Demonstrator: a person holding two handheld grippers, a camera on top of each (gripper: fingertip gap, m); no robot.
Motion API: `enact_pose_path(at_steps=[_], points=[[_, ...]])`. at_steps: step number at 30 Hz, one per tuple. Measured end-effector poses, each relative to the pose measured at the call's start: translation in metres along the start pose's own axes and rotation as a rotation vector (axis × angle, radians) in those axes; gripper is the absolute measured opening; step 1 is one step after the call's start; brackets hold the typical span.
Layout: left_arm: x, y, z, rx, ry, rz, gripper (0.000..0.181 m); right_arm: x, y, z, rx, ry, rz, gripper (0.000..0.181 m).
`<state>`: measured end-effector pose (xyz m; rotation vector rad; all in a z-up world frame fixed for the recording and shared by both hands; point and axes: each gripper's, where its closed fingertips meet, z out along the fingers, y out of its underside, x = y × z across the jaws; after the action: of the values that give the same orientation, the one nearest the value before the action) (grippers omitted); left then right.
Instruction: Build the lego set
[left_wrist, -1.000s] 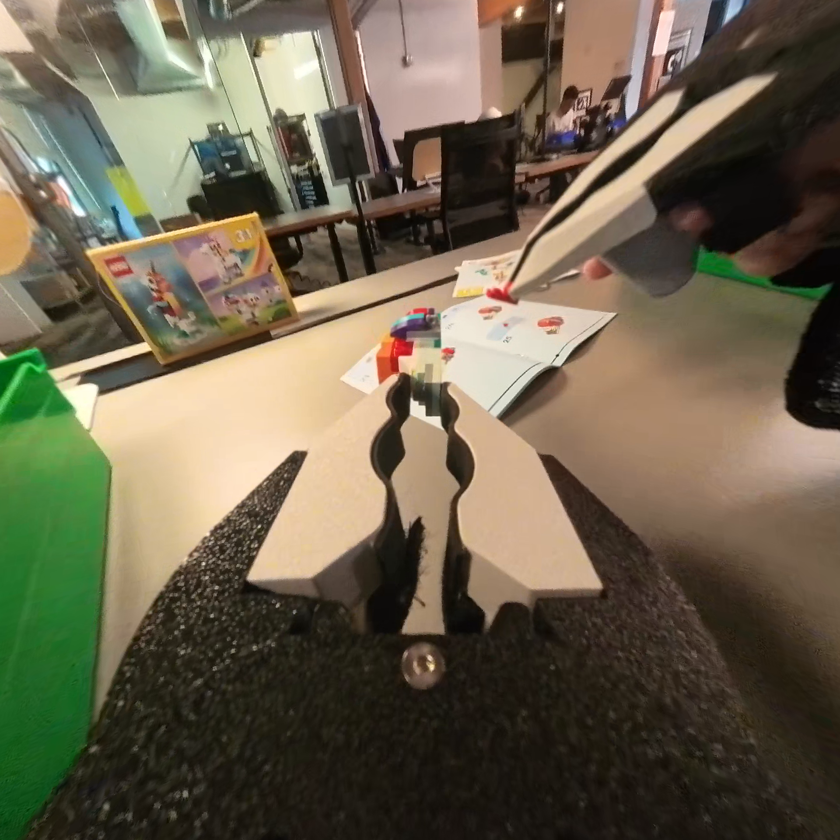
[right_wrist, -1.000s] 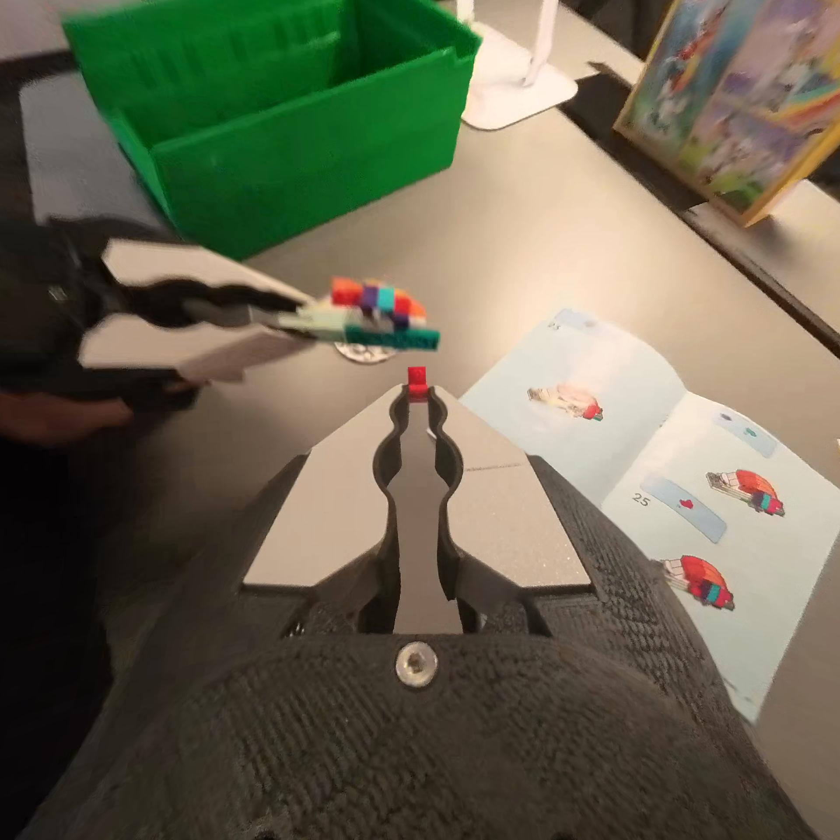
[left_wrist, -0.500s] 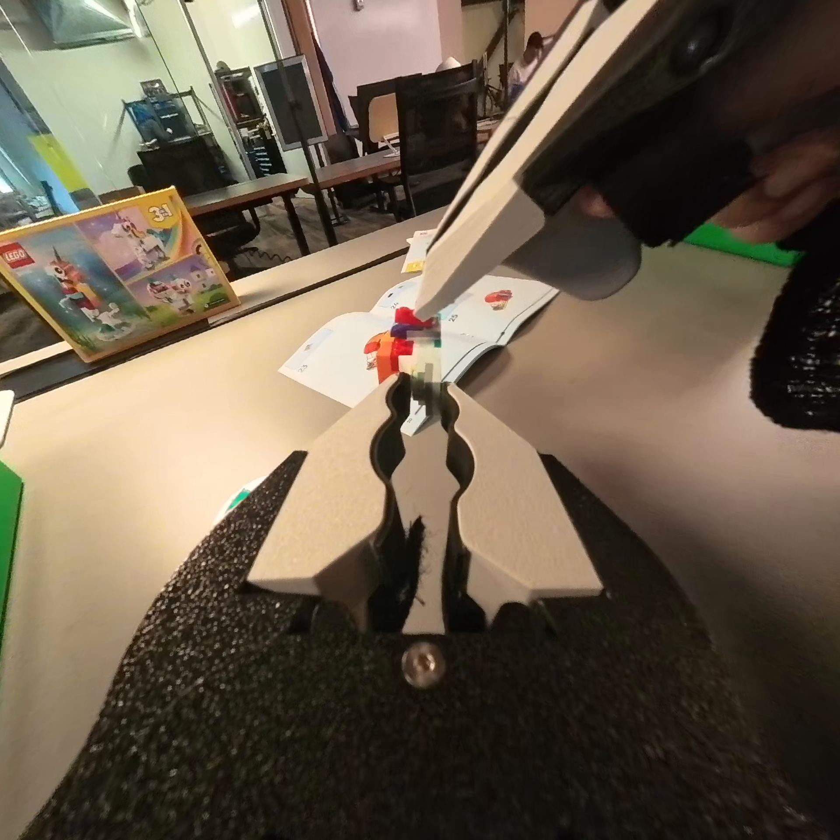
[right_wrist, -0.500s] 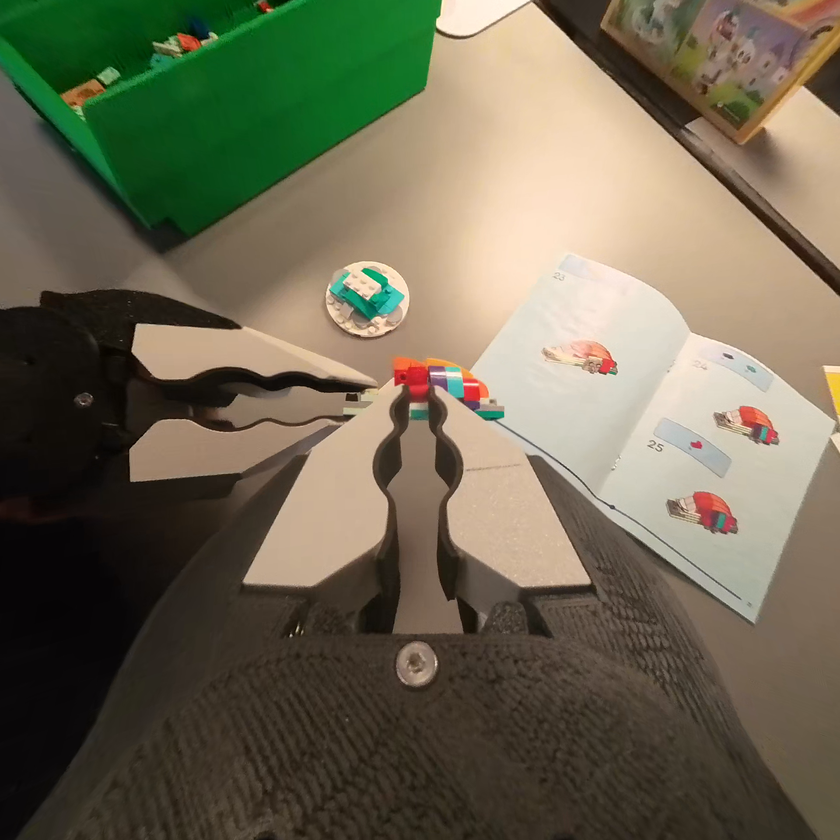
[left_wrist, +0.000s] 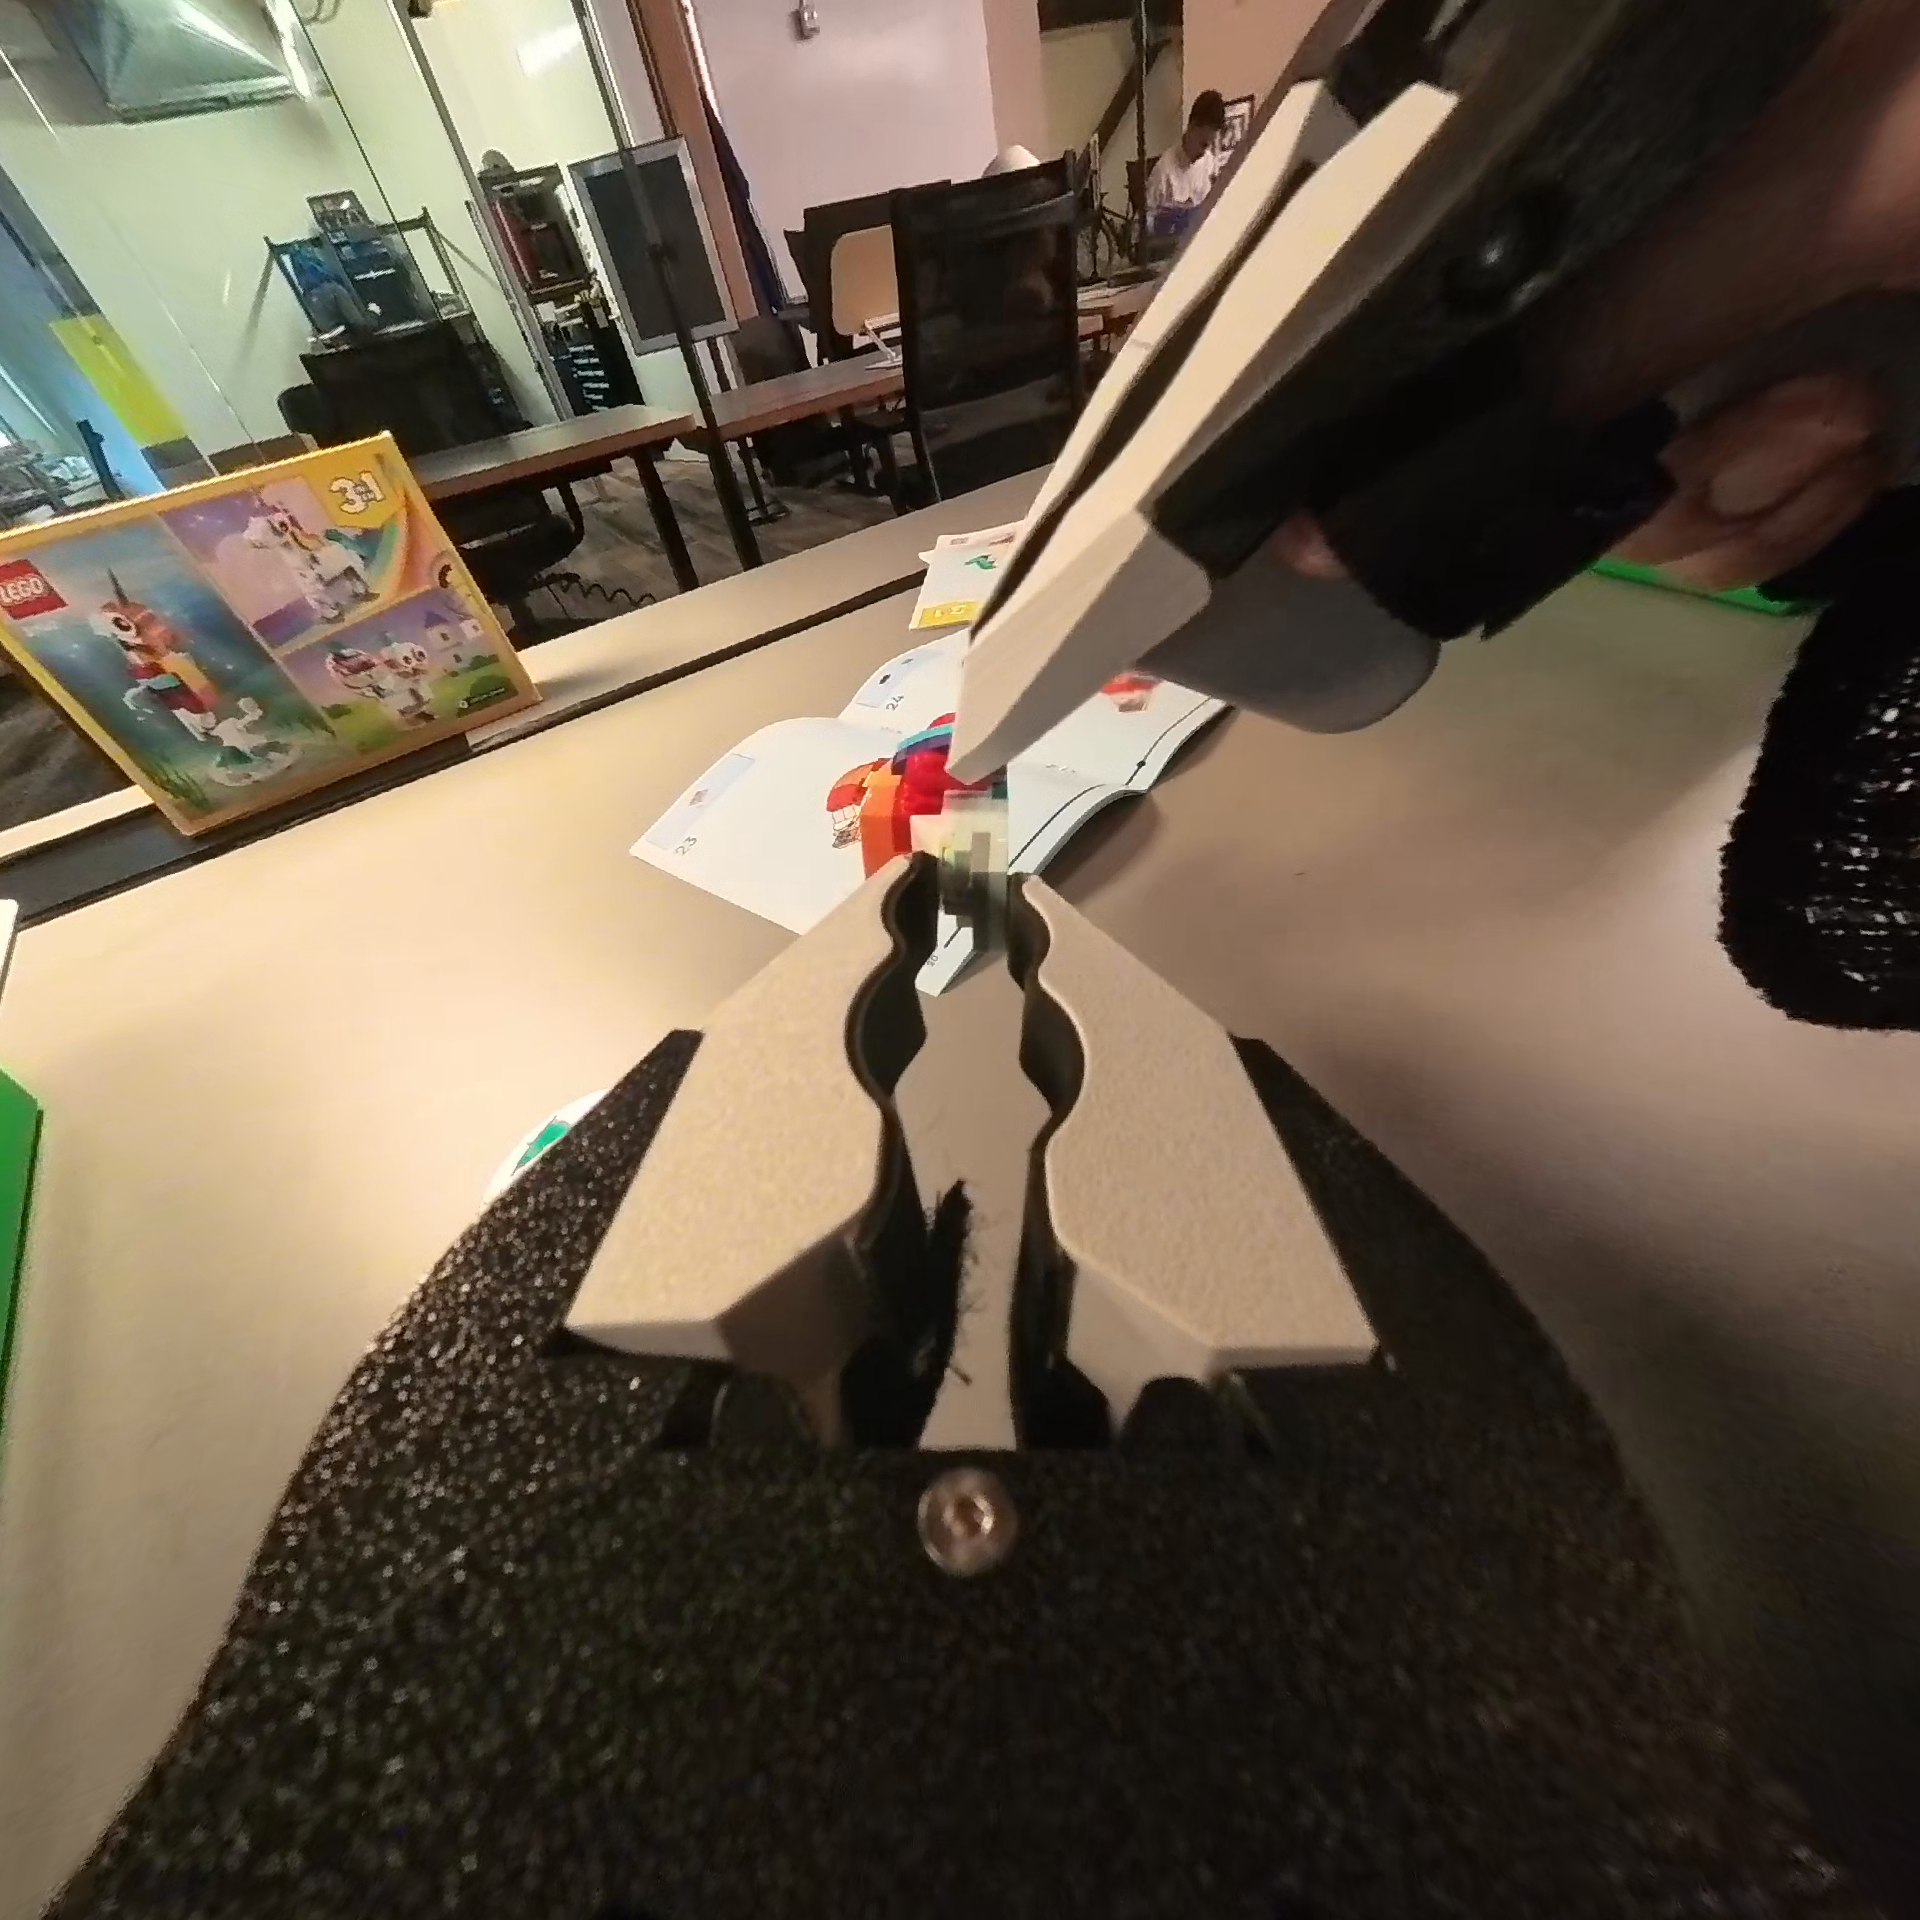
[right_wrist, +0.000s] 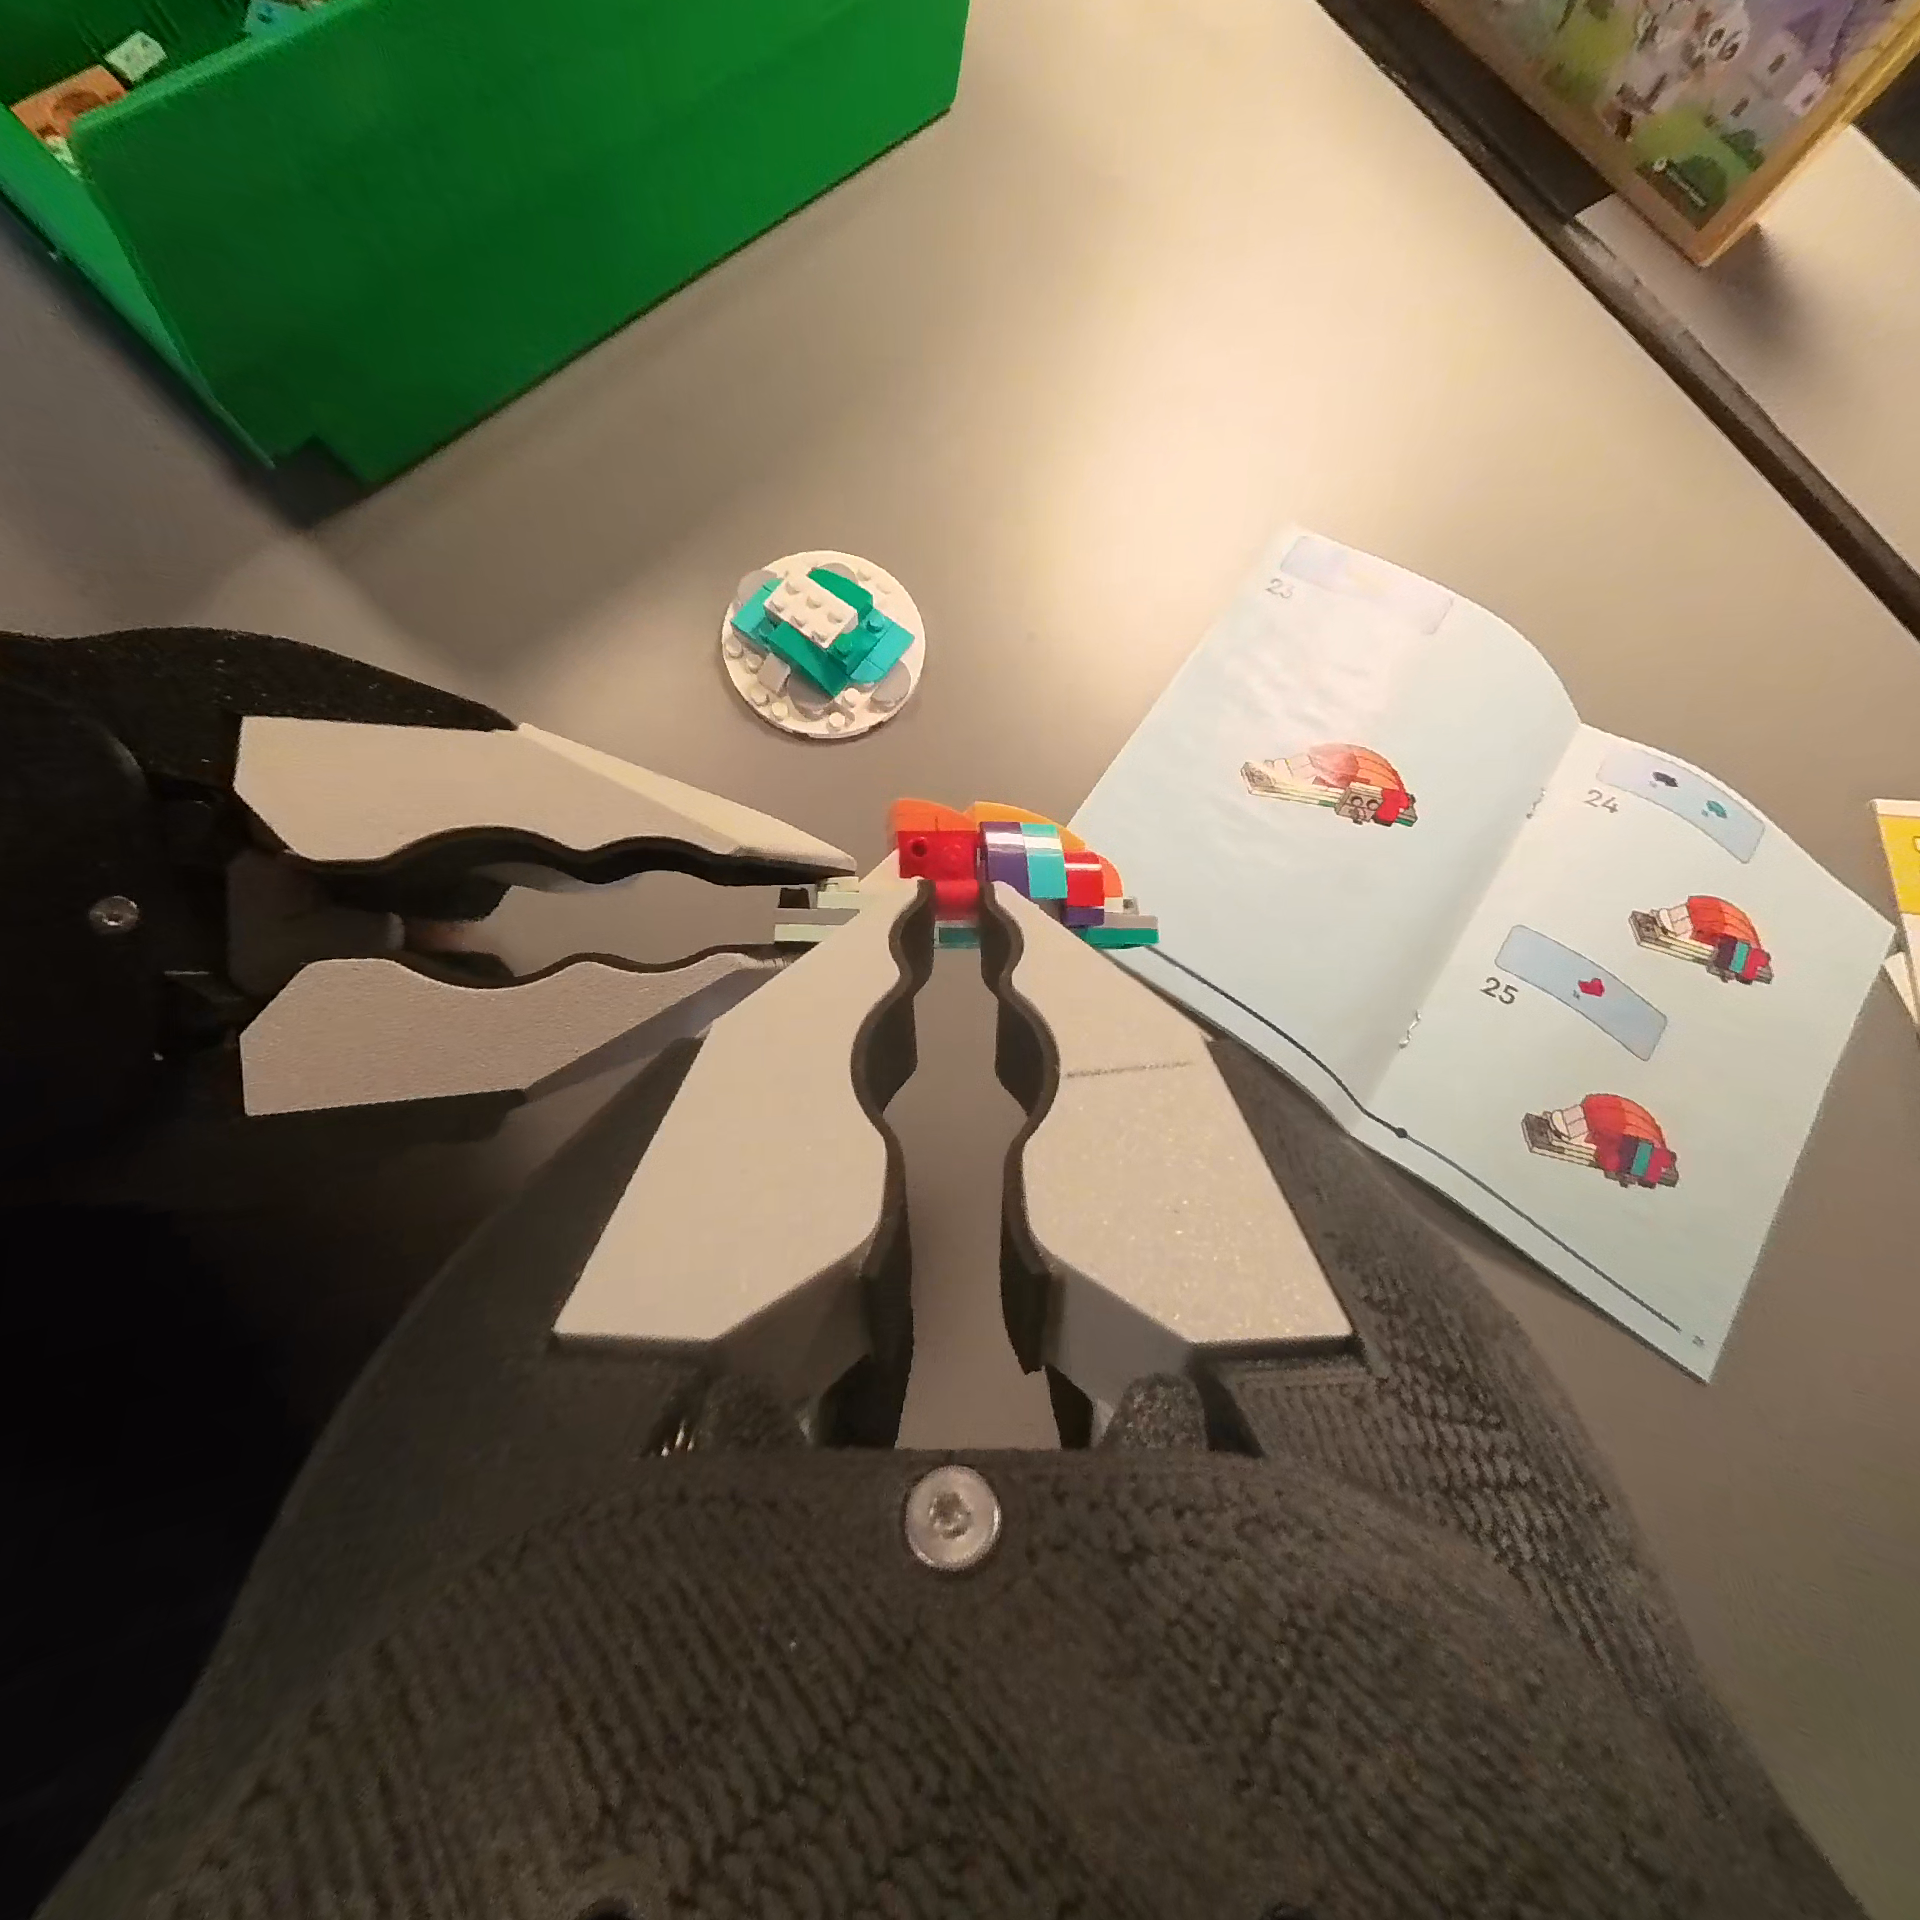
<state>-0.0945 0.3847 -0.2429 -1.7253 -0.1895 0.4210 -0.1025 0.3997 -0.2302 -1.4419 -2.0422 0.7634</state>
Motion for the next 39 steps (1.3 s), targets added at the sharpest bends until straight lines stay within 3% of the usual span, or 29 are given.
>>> enact_pose_path(at_steps=[15, 21, 27, 34, 39], points=[[0.0, 0.001, 0.002, -0.009, 0.019, -0.032, 0.01, -0.008, -0.004, -0.001, 0.052, 0.046, -0.107, 0.026], [-0.003, 0.0, 0.002, 0.002, 0.062, -0.109, 0.01, -0.01, -0.014, -0.023, 0.243, 0.048, -0.479, 0.048], [0.005, -0.002, 0.003, 0.015, 0.104, -0.089, 0.01, 0.0, 0.004, -0.026, 0.262, 0.093, -0.832, 0.033], [0.02, -0.005, 0.001, 0.033, 0.173, -0.041, 0.01, 0.006, 0.016, -0.026, 0.208, 0.094, -1.059, 0.026], [0.022, -0.005, 0.002, 0.032, 0.182, -0.03, 0.01, 0.006, 0.016, -0.026, 0.205, 0.09, -1.09, 0.025]])
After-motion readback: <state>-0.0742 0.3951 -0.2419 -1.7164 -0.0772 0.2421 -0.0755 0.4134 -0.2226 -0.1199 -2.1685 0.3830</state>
